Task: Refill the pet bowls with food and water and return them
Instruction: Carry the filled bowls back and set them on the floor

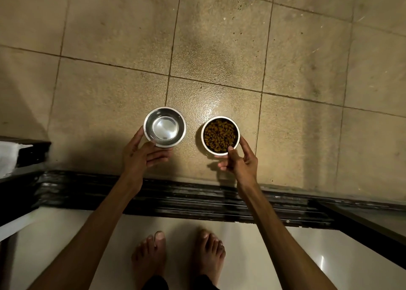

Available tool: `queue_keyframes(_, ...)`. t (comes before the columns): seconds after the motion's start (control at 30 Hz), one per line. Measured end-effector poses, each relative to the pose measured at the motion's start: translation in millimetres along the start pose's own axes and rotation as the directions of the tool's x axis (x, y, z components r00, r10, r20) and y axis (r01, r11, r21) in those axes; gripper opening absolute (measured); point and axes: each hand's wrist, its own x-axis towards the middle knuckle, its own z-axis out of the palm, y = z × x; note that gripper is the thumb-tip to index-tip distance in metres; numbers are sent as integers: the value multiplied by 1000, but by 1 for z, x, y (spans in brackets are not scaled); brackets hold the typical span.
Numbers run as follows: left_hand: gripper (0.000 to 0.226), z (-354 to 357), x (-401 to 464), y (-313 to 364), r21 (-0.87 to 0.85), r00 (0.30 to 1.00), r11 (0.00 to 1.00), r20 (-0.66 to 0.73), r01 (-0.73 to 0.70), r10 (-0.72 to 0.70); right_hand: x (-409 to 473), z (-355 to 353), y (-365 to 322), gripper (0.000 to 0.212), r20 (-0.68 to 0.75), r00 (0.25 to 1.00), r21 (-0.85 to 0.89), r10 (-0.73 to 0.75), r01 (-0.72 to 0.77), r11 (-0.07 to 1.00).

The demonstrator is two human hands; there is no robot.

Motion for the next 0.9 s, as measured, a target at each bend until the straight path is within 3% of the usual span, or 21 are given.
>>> queue_keyframes(0.47, 44, -4, 26, -24, 24, 998, 999, 59, -21, 20, 14, -5, 28, 60, 35, 999, 42, 17, -18, 999)
queue_keyframes(0.9, 52, -2, 27, -27, 54, 998, 997, 41, 54, -56, 14, -2, 25, 51, 15, 998, 32, 57, -58, 998)
